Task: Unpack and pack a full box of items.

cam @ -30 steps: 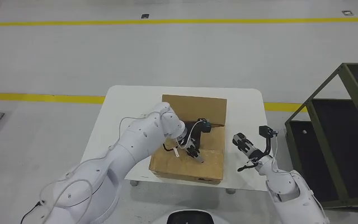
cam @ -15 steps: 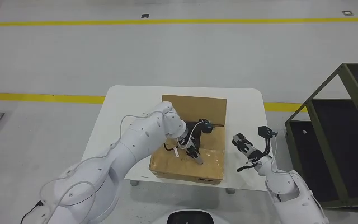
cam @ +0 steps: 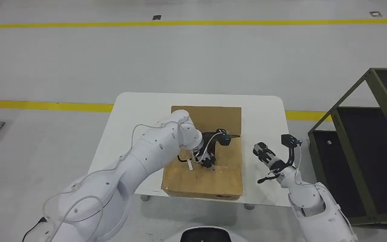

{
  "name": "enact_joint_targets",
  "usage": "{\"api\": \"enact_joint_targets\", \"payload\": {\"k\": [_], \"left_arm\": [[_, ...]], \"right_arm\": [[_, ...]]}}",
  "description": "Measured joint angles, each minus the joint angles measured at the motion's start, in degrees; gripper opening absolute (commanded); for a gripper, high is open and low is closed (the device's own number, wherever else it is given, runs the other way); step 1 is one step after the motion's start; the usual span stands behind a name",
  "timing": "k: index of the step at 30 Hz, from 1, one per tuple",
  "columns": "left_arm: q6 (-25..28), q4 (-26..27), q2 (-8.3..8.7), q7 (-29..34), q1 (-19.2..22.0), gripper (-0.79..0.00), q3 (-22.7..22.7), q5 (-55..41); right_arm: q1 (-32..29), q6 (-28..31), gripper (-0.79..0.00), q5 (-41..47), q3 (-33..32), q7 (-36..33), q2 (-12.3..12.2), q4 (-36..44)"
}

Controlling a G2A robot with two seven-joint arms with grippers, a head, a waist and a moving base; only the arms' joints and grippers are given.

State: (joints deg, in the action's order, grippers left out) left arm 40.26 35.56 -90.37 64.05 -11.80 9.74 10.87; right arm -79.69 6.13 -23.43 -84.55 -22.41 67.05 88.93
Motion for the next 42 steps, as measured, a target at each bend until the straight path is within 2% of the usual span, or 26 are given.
{"api": "enact_joint_targets", "payload": {"k": [5,6,7,8,9,10,11,13,14,16,18,20,24,26,34,37,42], "left_arm": [[1.2,-1.0,0.08,-1.1,1.2,-0.785,0.0,-0.7],[1.4,-1.2,0.11,-1.4,1.5,-0.505,0.0,-1.0],[1.6,-1.5,0.14,-1.6,1.8,-0.049,0.0,-1.3],[2.0,-1.8,0.19,-2.0,2.3,0.000,0.0,-1.9],[2.4,-2.0,0.24,-2.4,2.7,0.000,0.0,-2.4],[2.8,-2.2,0.31,-2.8,3.1,0.000,0.0,-2.8],[3.3,-2.5,0.42,-3.3,3.5,0.000,0.0,-3.4],[4.2,-3.2,0.67,-4.2,4.3,0.000,0.1,-4.4],[4.9,-3.7,0.89,-4.9,4.8,0.000,0.4,-5.0],[5.8,-4.6,1.25,-5.8,5.2,0.000,1.1,-5.9],[5.7,-5.4,1.72,-7.2,5.8,0.000,2.1,-5.9],[3.1,-6.2,2.31,-11.4,6.2,0.000,3.4,-5.0],[-0.1,-5.7,3.81,-14.4,5.9,0.000,5.3,-5.1],[-0.8,-4.8,4.90,-15.2,5.7,0.000,6.2,-4.2],[-4.4,1.5,10.17,-17.8,4.3,0.000,9.6,2.2],[-7.7,5.6,12.72,-20.3,3.2,0.000,11.4,6.3],[-18.4,14.7,17.60,-24.0,-0.3,0.000,15.6,14.7]], "right_arm": [[1.0,1.2,-0.785,1.1,-0.5,0.2,0.0,1.1],[1.2,1.6,-0.785,1.2,-0.7,-0.1,-0.1,1.4],[1.4,2.2,-0.785,1.4,-0.9,-0.4,-0.1,1.7],[1.7,3.4,-0.785,1.7,-1.1,-1.0,-0.2,2.1],[2.0,4.4,-0.736,1.8,-1.4,-1.6,-0.3,2.4],[2.2,5.4,-0.653,1.9,-1.6,-2.2,-0.4,2.6],[2.6,6.9,-0.523,2.6,-1.9,-3.4,-0.5,2.9],[3.3,9.4,-0.409,4.2,-2.3,-6.2,-0.7,3.2],[3.8,11.0,-0.394,5.2,-2.6,-8.7,-0.9,3.3],[4.5,13.0,-0.289,7.0,-3.0,-12.7,-1.2,3.3],[5.4,15.1,-0.296,9.3,-3.0,-18.4,-1.6,3.1],[6.3,16.4,-0.394,11.6,-2.9,-24.0,-1.9,2.4],[8.1,16.1,-0.376,13.6,-1.5,-33.2,-2.5,0.9],[9.0,15.2,-0.403,12.8,-0.8,-35.8,-2.7,-0.2],[10.9,14.2,-0.403,11.2,2.4,-39.1,-3.0,-3.2],[11.7,13.7,-0.400,10.5,3.4,-39.8,-3.1,-3.7],[12.6,12.5,-0.397,9.7,3.8,-40.0,-3.5,-3.6]]}}
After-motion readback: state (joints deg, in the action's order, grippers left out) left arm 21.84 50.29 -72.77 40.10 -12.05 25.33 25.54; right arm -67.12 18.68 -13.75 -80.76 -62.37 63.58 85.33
